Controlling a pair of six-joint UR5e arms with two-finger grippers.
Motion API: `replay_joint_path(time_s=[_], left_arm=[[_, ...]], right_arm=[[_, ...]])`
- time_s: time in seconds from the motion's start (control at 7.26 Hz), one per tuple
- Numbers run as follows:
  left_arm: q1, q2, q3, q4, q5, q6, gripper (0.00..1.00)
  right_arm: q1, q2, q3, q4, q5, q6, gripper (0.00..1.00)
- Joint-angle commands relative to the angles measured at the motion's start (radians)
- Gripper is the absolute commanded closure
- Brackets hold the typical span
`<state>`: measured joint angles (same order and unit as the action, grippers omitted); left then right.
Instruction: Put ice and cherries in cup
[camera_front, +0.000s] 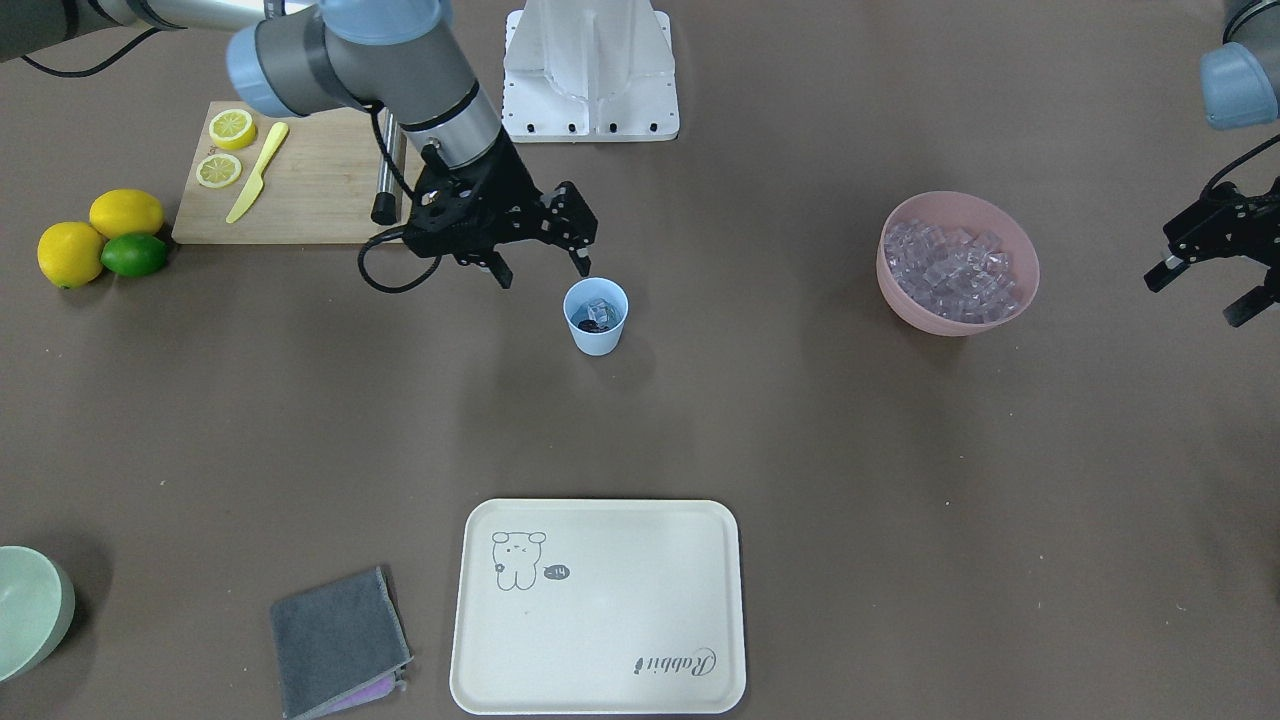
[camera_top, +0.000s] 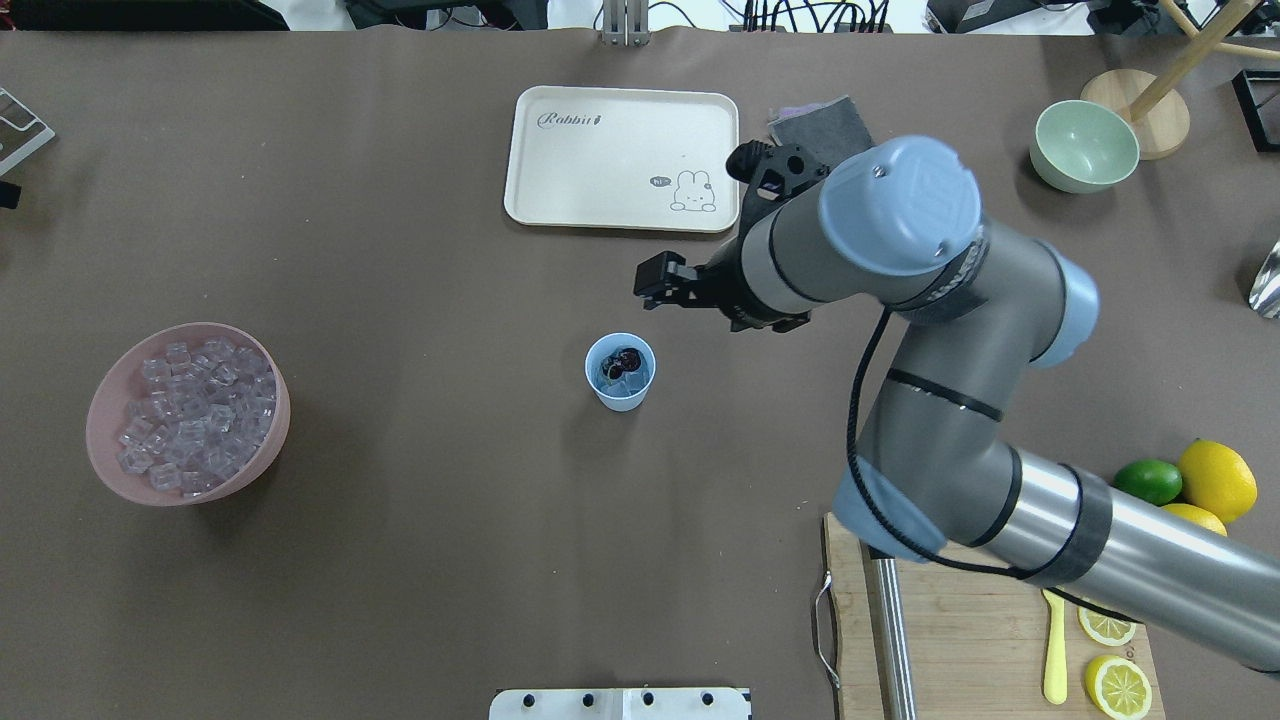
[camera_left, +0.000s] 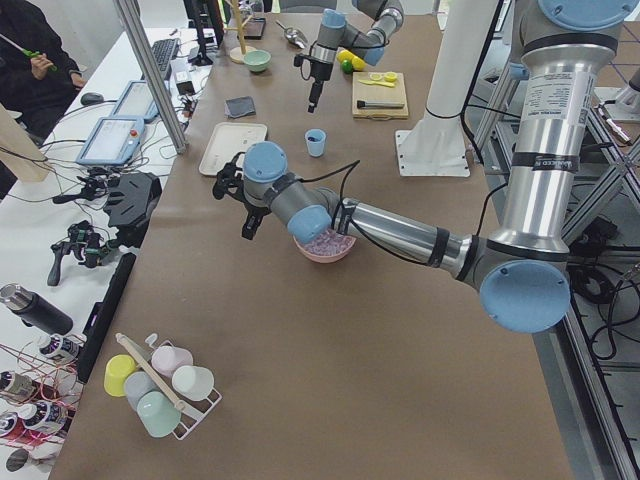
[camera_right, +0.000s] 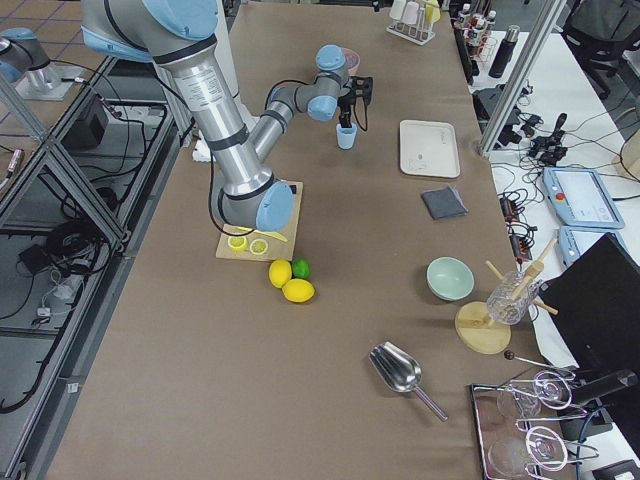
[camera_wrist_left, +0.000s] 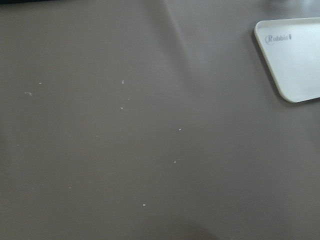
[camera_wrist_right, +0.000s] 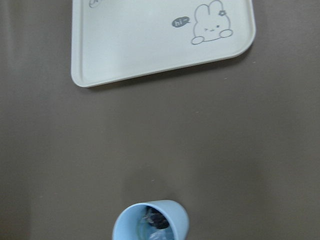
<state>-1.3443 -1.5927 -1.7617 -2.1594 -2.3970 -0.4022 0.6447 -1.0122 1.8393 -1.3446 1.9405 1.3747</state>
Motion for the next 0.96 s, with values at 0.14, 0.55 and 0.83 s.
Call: replay_joint_path(time_s=[0.14,0.55,0.83], left_arm=[[-0.027,0.059,-0.005,-0.065,0.151,0.034,0.02],[-0.036,0.088,0.039,-0.060,0.153,0.040,0.02],[-0.077,0.089,0.048,-0.051,0.150,0.048,0.02]], right_arm=[[0.217,-0.208,0.023,-0.068,0.202,-0.336,0.00],[0.451,-0.448,-0.018,-0.083,0.219,-0.842,0.00],[0.644,-0.549,-0.098,-0.088,0.329,-1.117,0.00]])
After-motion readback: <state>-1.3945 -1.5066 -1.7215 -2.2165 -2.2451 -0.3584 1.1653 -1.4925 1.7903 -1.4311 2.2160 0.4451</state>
